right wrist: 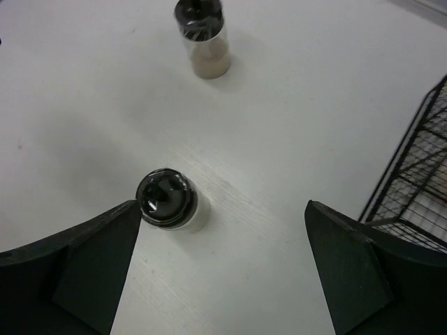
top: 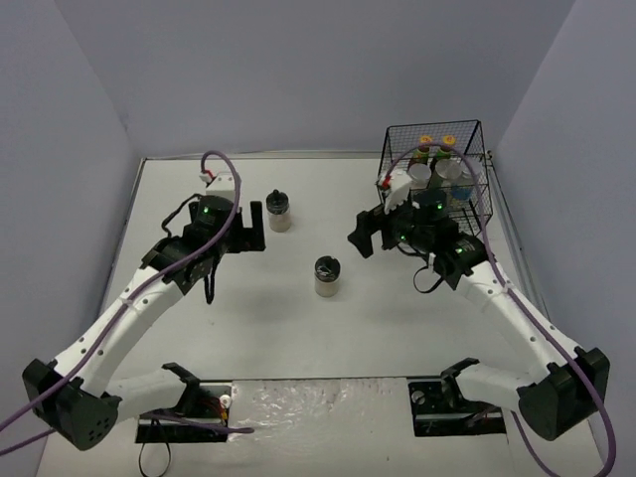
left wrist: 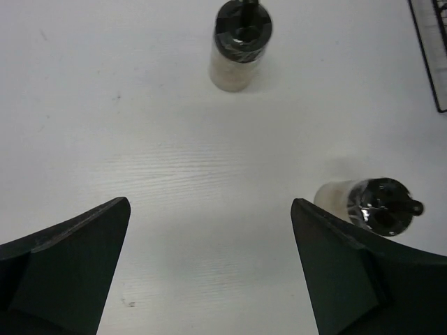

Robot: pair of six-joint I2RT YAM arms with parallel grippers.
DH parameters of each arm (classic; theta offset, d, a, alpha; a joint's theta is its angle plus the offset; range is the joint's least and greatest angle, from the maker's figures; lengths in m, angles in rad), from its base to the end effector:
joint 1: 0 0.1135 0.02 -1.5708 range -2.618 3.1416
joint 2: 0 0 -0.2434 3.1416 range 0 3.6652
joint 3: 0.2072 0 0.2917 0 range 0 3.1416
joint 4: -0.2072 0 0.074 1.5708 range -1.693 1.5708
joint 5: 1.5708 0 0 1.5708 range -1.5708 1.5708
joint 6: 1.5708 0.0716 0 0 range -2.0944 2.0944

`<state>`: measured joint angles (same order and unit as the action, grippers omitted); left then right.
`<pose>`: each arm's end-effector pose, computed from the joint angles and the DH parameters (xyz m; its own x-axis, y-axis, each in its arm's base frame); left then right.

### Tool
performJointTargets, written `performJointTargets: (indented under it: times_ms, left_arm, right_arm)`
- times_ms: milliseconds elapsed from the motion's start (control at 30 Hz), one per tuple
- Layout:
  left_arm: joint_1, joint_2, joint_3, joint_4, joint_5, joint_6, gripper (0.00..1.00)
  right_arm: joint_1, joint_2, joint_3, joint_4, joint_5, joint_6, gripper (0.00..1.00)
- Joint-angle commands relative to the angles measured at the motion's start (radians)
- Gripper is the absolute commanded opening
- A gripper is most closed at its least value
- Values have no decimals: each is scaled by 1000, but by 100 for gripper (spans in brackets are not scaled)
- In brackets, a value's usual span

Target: Organize the condiment bottles

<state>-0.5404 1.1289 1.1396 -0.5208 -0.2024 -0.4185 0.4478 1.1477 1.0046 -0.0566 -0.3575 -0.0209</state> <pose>0.2874 -0.1556 0.3262 -0.5262 -0.1485 -0.8373 0.1529 0.9521 -0.2650 0.3041 0.1739 0.3261 -0.1638 -0.1004 -0.9814 -0.7183 0.6940 0.0489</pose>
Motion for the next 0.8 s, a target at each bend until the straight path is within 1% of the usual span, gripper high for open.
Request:
performJointTargets:
  times_ms: [0, 67, 167, 267, 367, 467, 667, 767]
  left_arm:
    - [108, -145, -85, -56, -33, 1, 97]
    - [155, -208, -139, -66, -46, 11, 97]
    - [202, -325, -224, -73, -91, 36, 97]
    - [215, -420, -279, -68, -124, 55, 97]
    - [217, -471, -336, -67, -146, 57, 97]
    - [217, -484, -343, -61, -165, 62, 97]
    - [217, -457, -343, -41, -175, 73, 97]
    - [217, -451, -342, -42, -173, 75, 97]
  right_arm:
    - [157, 92, 17, 0, 46, -69, 100]
    - [212, 144, 12, 2, 111, -74, 100]
    - [258, 197, -2, 25, 154, -68, 100]
    - [286, 237, -6, 38, 177, -68, 100]
    - [314, 272, 1, 38, 215, -74, 100]
    - [322, 310, -1, 40, 261, -73, 100]
    - [322, 379, 8, 81, 245, -77, 100]
    - [322, 398, 9, 109, 246, -74, 95]
